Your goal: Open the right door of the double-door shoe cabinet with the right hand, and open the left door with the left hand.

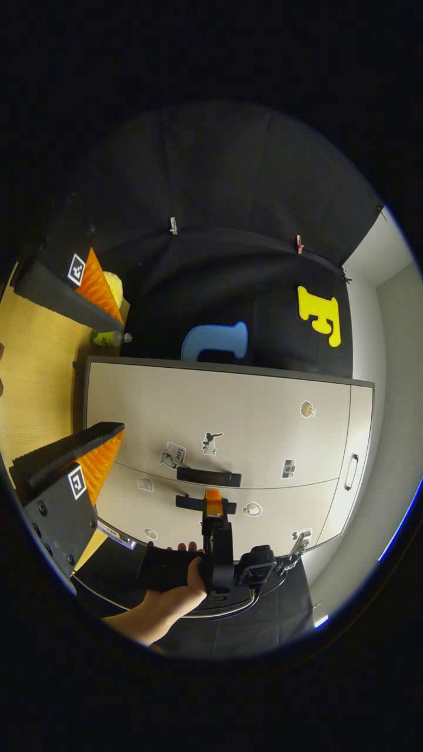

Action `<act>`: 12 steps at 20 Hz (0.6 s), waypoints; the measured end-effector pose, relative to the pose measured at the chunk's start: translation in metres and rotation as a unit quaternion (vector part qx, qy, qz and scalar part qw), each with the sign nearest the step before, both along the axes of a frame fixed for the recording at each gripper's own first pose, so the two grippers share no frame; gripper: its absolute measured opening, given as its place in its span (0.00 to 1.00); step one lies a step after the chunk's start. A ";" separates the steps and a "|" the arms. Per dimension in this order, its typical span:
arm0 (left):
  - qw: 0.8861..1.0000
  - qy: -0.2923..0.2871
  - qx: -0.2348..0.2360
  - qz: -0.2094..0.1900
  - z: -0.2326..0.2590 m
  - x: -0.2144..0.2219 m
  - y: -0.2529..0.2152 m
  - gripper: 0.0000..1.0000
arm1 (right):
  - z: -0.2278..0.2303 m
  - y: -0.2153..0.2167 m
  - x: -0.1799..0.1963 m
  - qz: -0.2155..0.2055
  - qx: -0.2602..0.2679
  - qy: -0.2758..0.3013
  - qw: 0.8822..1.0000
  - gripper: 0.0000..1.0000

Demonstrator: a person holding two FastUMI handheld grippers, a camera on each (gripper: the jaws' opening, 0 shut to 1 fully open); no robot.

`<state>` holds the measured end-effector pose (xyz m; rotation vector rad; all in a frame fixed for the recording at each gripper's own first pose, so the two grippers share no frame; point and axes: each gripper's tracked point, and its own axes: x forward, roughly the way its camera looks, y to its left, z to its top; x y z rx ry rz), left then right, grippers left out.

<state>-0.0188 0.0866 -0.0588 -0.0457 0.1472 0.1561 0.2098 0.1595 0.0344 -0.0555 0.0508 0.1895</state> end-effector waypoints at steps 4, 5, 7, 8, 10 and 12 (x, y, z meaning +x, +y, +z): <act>1.000 0.003 -0.013 0.010 -0.004 0.004 0.013 0.95 | 0.004 -0.007 0.012 -0.020 0.001 -0.014 1.000 0.97; 1.000 0.004 -0.017 0.011 -0.006 0.005 0.014 0.95 | 0.005 -0.006 0.015 -0.017 0.010 -0.011 1.000 0.96; 1.000 0.006 -0.021 0.010 -0.006 0.007 0.017 0.95 | 0.008 -0.004 0.019 -0.017 0.011 -0.014 1.000 0.80; 1.000 0.005 -0.021 0.009 -0.005 0.008 0.017 0.95 | 0.008 -0.003 0.021 -0.021 0.009 -0.013 1.000 0.74; 1.000 0.000 -0.016 0.007 -0.002 0.008 0.018 0.95 | 0.014 0.005 0.012 -0.006 0.010 -0.014 1.000 0.66; 1.000 -0.004 -0.009 0.003 -0.001 0.007 0.017 0.95 | 0.009 0.007 0.018 -0.015 0.009 -0.013 1.000 0.39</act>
